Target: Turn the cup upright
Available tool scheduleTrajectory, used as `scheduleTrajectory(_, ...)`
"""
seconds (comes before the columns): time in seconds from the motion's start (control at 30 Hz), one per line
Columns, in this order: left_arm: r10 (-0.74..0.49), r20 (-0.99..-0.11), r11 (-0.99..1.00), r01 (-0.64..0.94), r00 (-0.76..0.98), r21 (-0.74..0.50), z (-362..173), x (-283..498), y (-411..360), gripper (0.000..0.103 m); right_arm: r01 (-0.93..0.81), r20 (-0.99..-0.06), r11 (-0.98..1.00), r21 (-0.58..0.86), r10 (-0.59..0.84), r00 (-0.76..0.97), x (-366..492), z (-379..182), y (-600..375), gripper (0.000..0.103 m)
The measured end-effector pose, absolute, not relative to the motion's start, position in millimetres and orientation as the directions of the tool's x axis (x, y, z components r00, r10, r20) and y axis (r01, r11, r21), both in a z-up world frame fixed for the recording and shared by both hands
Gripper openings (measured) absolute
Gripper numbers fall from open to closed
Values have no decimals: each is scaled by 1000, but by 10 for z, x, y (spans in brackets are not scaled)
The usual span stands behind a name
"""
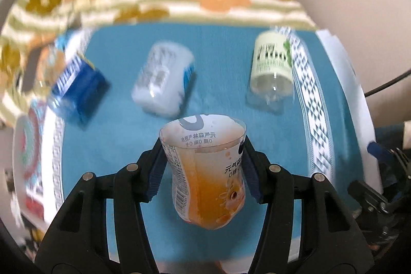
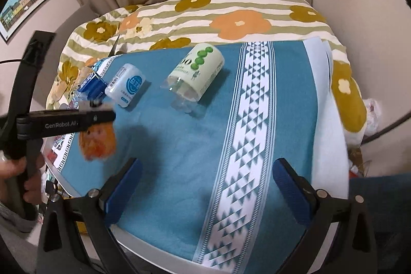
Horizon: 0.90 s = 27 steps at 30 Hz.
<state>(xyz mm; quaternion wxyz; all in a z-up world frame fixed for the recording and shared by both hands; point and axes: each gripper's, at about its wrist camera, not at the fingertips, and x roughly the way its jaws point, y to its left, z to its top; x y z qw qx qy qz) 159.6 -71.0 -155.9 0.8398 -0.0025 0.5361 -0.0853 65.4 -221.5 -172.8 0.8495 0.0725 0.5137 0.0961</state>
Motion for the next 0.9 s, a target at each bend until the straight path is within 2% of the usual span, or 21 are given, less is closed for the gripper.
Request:
scheduleTrajectory(0.27, -209, -750, 967, 249, 628, -61, -1711, 1455, -748, 59, 1, -861, 979, 205, 180, 475, 304, -1858, -1998, 101)
scheduleTrajectory(0.5, -202, -749, 957, 291, 631, -14, -1955, 1404, -849, 59, 58, -857, 978, 202, 148, 493, 71, -1957, -1857, 101)
scheduleTrajectory(0.67, -212, -706, 950, 313, 676, 14, -1990, 1207, -814, 59, 63, -848, 978, 198, 139, 512, -35, -1988, -1769, 101)
scheduleTrajectory(0.9, -212, -697, 941, 335, 685, 43, -2001, 999, -823, 59, 67, -842, 979, 193, 130, 523, -110, -1984, -1686, 101)
